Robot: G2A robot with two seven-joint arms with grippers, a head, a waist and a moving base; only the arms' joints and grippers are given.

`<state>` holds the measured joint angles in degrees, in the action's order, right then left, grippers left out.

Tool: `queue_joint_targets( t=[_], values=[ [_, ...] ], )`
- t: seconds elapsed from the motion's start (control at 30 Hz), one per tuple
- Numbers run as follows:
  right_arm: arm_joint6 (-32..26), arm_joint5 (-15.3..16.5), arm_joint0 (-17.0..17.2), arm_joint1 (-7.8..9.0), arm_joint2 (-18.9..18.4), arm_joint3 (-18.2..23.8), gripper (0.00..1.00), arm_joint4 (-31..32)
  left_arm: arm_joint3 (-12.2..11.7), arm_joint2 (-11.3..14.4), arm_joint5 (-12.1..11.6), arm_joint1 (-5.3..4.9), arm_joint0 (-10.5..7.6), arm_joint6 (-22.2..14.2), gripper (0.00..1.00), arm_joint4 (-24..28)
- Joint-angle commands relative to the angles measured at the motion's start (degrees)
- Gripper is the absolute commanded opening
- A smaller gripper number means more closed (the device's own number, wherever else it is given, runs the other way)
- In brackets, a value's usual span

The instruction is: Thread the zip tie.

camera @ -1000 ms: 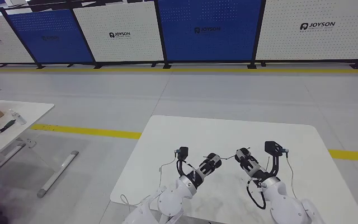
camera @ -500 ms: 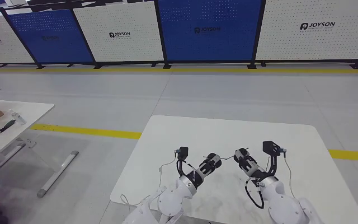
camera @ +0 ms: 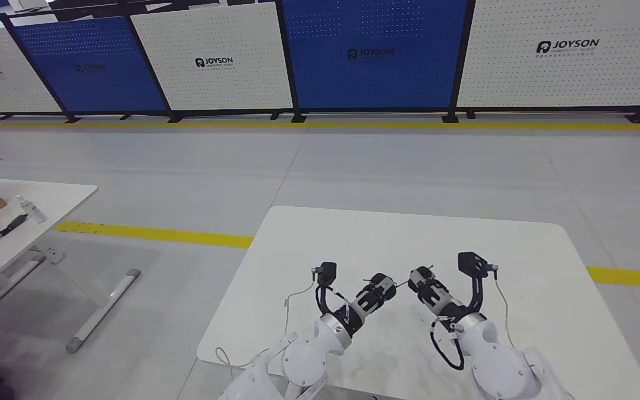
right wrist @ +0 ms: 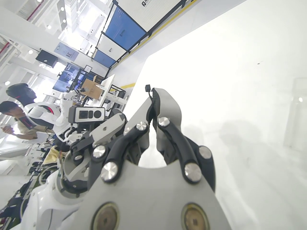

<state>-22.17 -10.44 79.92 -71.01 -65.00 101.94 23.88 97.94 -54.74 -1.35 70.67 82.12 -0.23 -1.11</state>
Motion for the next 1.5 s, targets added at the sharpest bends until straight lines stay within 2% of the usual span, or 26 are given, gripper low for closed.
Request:
queue_joint_targets(
  t=[0.0, 0.23, 0.27, 0.4, 0.43, 0.57, 0.83, 1.3, 1.4, 1.47],
  values=[
    [0.00, 0.14, 0.07, 0.00, -0.36, 0.13, 0.00, -0.42, 0.00, 0.00, 0.00, 0.00, 0.00, 0.00, 0.00, 0.00],
    [-0.09, 0.53, 1.01, 0.14, -1.83, 1.27, 0.00, -1.07, -0.12, -0.01, 0.08, 0.08, 0.00, 0.13, 0.00, 0.03],
    [-0.15, 0.53, 1.09, 0.15, -1.91, 1.35, 0.09, -1.01, -0.14, 0.01, 0.21, 0.12, -0.03, 0.23, 0.00, 0.05],
    [-0.50, 0.37, 1.29, 0.16, -2.08, 1.41, 0.19, -0.97, -0.38, 0.42, 0.88, 0.35, -0.26, 0.66, 0.00, 0.00],
    [-0.53, 0.39, 1.32, 0.16, -2.10, 1.39, 0.25, -0.95, -0.45, 0.57, 1.12, 0.41, -0.34, 0.70, 0.00, -0.05],
    [-0.57, 0.51, 1.37, 0.18, -2.21, 1.48, 0.27, -0.33, -0.89, 1.05, 2.02, 0.63, -0.77, 1.03, 0.00, -0.70],
    [-1.02, 0.90, 2.39, 0.38, -2.61, 2.18, 0.27, 1.74, -1.37, 1.47, 3.44, 1.12, -1.31, 2.49, 0.00, -0.71],
    [-2.20, 1.57, 4.17, 0.66, -3.81, 2.36, 0.31, 2.05, -1.26, 0.83, 3.05, 1.57, -1.02, 3.14, 0.00, 0.73],
    [-2.42, 1.71, 4.23, 0.67, -3.51, 2.38, 0.28, 2.71, -1.13, 0.70, 3.08, 1.65, -0.93, 3.24, 0.00, 0.77],
    [-2.38, 1.81, 4.16, 0.64, -3.32, 2.46, 0.16, 2.79, -1.06, 0.63, 3.05, 1.69, -0.82, 3.27, 0.00, 0.91]
  ],
)
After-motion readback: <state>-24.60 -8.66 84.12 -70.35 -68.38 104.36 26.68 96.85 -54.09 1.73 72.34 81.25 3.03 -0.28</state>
